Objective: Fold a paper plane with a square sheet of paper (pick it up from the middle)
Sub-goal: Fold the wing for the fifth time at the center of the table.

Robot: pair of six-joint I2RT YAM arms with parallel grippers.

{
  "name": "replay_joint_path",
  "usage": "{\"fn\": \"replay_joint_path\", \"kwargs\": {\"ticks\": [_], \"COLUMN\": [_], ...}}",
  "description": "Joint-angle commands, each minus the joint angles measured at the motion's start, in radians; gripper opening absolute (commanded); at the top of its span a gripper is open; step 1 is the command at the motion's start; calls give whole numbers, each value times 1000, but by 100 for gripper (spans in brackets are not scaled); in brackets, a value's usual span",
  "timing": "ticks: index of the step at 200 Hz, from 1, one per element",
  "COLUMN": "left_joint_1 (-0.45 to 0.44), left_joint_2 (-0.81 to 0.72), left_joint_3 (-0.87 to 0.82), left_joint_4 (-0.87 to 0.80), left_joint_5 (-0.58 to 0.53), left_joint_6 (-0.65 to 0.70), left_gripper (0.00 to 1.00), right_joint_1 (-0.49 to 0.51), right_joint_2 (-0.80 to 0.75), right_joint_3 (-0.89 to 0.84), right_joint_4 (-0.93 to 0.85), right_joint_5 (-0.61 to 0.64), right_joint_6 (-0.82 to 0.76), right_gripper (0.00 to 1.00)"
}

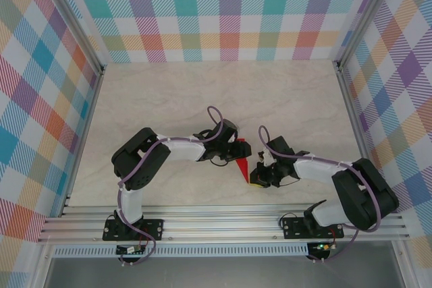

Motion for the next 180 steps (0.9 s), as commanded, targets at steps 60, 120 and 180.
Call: {"fn": "replay_joint_path", "kwargs": {"ticks": [60, 120, 180], "left_joint_1": [-7, -7, -3], "left_joint_2": [39, 30, -4], "left_joint_3": [17, 16, 29], "left_joint_4": [-34, -40, -76], "left_joint_5": [-4, -4, -31], "left_joint_6": [3, 6, 55], "left_gripper": [48, 48, 49], "right_joint_1": [4, 2, -24], "right_joint_2": [7, 173, 212], "right_joint_3": [102, 84, -19], "right_joint_4": [157, 218, 168], "right_joint_5": [-38, 55, 58], "right_joint_6": [149, 170, 118], "right_gripper": [12, 9, 4]}}
